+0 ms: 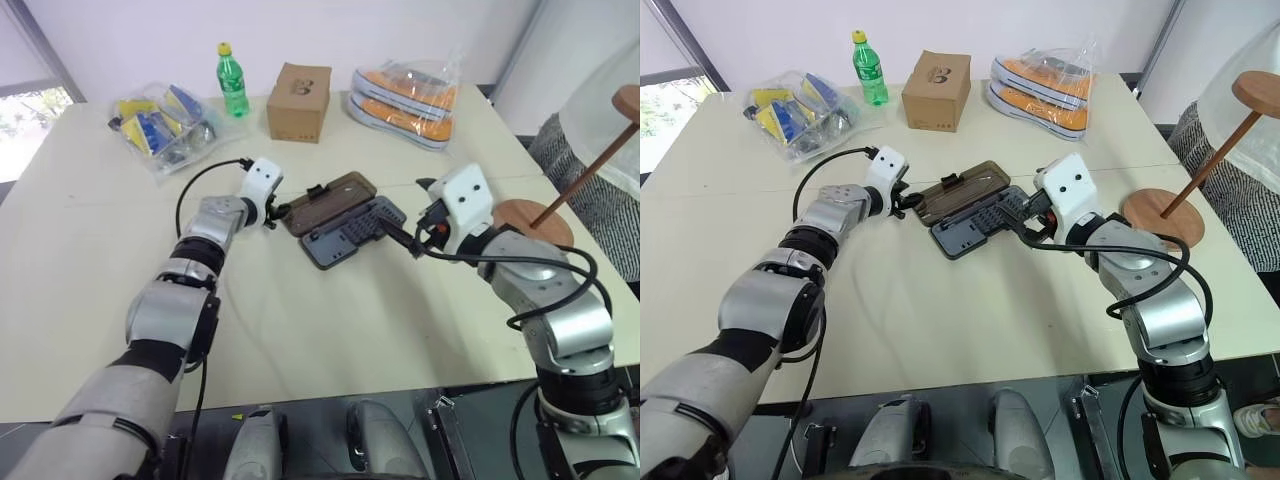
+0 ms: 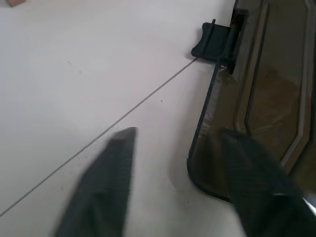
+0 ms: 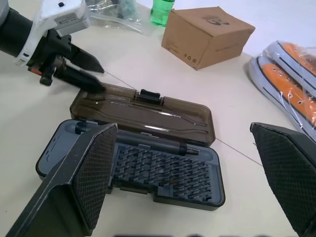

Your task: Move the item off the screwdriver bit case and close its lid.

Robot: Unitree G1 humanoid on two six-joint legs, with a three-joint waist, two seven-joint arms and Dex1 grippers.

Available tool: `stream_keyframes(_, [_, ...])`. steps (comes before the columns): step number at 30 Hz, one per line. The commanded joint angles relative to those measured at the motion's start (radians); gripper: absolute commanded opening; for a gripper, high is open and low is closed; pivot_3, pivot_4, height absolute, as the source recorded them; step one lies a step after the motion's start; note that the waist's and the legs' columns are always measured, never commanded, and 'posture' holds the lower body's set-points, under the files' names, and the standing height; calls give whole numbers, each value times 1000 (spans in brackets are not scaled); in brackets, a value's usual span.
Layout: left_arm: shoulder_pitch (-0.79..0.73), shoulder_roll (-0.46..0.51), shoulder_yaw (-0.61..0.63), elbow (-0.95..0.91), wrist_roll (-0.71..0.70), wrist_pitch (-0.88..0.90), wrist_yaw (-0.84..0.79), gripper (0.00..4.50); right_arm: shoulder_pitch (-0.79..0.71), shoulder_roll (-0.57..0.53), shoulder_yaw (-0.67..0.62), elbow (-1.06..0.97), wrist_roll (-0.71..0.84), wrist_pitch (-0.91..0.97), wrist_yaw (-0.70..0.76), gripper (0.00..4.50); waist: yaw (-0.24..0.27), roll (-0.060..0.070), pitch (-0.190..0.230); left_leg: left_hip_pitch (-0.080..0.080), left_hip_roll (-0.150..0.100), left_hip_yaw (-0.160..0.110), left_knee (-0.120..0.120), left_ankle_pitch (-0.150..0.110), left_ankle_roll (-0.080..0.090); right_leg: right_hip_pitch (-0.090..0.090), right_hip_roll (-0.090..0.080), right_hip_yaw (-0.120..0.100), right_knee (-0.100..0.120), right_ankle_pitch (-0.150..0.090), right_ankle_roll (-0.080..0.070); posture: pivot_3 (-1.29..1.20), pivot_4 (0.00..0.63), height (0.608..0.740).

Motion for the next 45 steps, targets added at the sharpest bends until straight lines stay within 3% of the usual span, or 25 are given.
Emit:
stream_keyframes(1, [-8, 26, 0, 30, 22, 4, 27, 147, -15, -11, -25, -50, -5, -2, -7, 4500, -1, 0, 0, 0, 0, 0, 0, 0, 0, 0, 0, 0, 0, 0, 0, 0, 150, 740])
stream_keyframes(10, [22, 49, -67, 13, 76, -76, -187, 38, -20, -24, -35, -51, -8, 10, -7, 4500, 4, 0, -1, 2, 0, 0, 0, 0, 0, 2, 0, 0, 0, 0, 0, 0, 150, 740])
stream_keyframes(17, [65, 156, -160, -25, 134, -354, -489, 38, -19, -31, -39, -52, -9, 16, -6, 4500, 9, 0, -1, 1, 0, 0, 0, 0, 0, 2, 0, 0, -1, 0, 0, 0, 150, 740])
stream_keyframes(25, [72, 255, -209, -7, 177, -568, -625, 38, -16, -41, -44, -43, -5, 9, -2, 4500, 6, 0, 0, 1, 0, 0, 0, 0, 0, 1, 0, 0, 0, 0, 0, 0, 150, 740])
stream_keyframes(31, [29, 217, -126, 35, 119, -458, -510, 38, -17, -34, -32, -43, -6, 7, -8, 4500, 7, 0, 0, 0, 0, 0, 0, 0, 0, 1, 0, 0, 0, 0, 0, 0, 150, 740])
stream_keyframes(38, [-12, 177, 43, 12, -54, -247, -589, 38, -20, -35, -29, -38, -5, 5, -5, 4500, 6, -1, 0, -1, 0, 0, 0, 0, 0, 1, 0, -1, 0, 0, 0, 0, 150, 740])
stream_keyframes(42, [-17, 167, 104, -3, -103, -131, -527, 38, -33, -29, -18, -26, -9, -2, -6, 4500, 3, -1, 0, 0, 0, 0, 0, 0, 0, 1, 0, -1, 0, 0, 0, 0, 150, 740])
stream_keyframes(45, [-5, 151, 103, -12, -92, -108, -457, 953, -40, -20, -10, -18, -13, -7, -10, 4500, 4, -1, 0, 0, 0, 0, 0, 0, 0, 1, 0, -1, 0, 0, 0, 0, 150, 740])
